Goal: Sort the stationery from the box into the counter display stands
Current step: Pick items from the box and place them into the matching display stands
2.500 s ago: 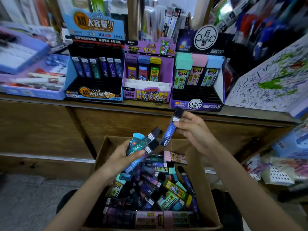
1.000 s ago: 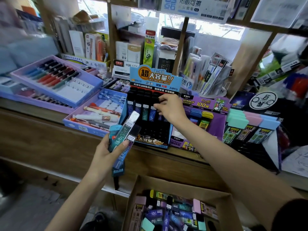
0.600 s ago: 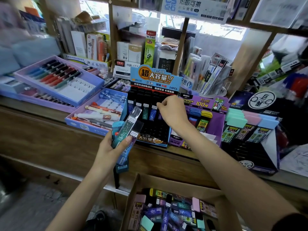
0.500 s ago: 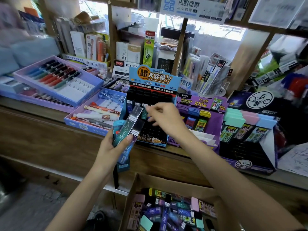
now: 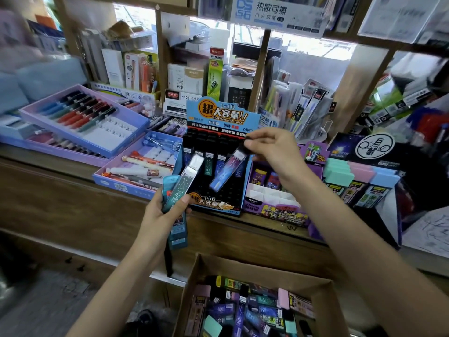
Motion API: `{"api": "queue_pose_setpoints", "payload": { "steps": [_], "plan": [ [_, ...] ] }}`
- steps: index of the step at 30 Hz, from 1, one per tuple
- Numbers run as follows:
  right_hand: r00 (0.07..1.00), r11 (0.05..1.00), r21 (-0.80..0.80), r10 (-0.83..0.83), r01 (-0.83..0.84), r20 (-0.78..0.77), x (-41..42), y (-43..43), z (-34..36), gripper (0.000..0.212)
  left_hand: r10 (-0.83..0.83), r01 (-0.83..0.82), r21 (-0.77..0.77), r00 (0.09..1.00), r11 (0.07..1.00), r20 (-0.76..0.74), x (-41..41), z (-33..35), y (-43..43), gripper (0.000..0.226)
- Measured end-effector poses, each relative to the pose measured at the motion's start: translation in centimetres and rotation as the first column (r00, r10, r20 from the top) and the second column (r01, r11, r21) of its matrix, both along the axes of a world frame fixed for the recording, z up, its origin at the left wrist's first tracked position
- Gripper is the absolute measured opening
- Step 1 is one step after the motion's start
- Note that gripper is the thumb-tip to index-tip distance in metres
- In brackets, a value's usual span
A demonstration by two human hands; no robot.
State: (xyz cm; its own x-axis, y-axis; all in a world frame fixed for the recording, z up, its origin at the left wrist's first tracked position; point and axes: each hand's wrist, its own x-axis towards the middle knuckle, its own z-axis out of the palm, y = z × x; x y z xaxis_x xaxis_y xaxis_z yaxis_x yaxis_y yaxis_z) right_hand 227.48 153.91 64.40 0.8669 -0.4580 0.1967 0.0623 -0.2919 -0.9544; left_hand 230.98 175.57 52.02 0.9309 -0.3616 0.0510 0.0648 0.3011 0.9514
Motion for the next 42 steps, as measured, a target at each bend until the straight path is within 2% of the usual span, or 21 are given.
{"api": "queue_pose_setpoints", "payload": {
  "steps": [5,11,19,25,27,31,34,36,37,39,40,42],
  "plan": [
    [0.993,0.933,-0.343,-0.118,0.111,0.001,2.2,-1.5,0.2,0.012,0.013,-0.013,0.001,0.999,1.000,-0.035,0.1,-0.5,0.5,0.032],
    [0.994,0.771,-0.632,-0.110,0.080,-0.008,3.7,-1.0,-1.1,0.016,0.019,-0.019,0.013,0.999,1.000,-0.030,0.2,-0.4,0.8,0.036],
    [0.997,0.743,-0.669,-0.059,0.018,-0.039,4.2,-1.0,-1.5,0.019,0.018,-0.018,0.017,0.999,1.000,-0.033,0.4,-0.5,1.0,0.042],
    [0.992,0.750,-0.660,-0.107,0.041,-0.061,4.6,-0.6,-2.8,0.015,0.015,-0.014,0.019,0.999,1.000,-0.033,0.1,-0.3,0.7,0.042],
    [0.995,0.696,-0.717,-0.090,0.030,-0.045,4.6,-0.3,-2.8,0.016,0.015,-0.014,0.026,0.999,1.000,-0.035,0.1,-0.3,0.6,0.042],
    [0.992,0.482,-0.876,-0.116,0.012,-0.051,4.6,-0.3,-2.7,0.020,0.004,-0.002,0.026,0.999,1.000,-0.043,0.0,-0.1,0.2,0.041],
    [0.992,0.436,-0.900,-0.114,-0.005,-0.061,4.3,-0.2,-2.3,0.025,-0.025,0.025,0.027,1.000,0.999,-0.018,-0.4,0.4,0.0,0.039],
    [0.996,0.476,-0.879,-0.087,0.028,-0.016,3.5,0.3,-2.1,0.028,-0.050,0.050,0.024,0.999,0.998,0.008,-0.7,0.6,-0.2,0.037],
    [0.998,0.557,-0.829,-0.057,0.041,0.011,2.8,0.9,-2.0,0.027,-0.064,0.064,0.021,0.998,0.998,0.015,-0.8,0.8,-0.3,0.036],
    [0.999,0.801,-0.597,0.046,-0.048,-0.019,1.2,2.3,-2.1,0.024,-0.095,0.095,0.015,0.995,0.995,0.022,-1.0,1.0,-0.6,0.035],
    [0.990,0.888,-0.438,0.119,-0.139,-0.072,0.5,3.0,-2.1,0.021,-0.110,0.109,0.013,0.994,0.994,0.028,-1.1,1.1,-0.7,0.035],
    [0.962,0.947,-0.197,0.230,-0.255,-0.145,-0.3,3.9,-2.7,0.018,-0.132,0.131,0.018,0.990,0.991,0.043,-1.3,1.2,-1.1,0.035]
  ]
}}
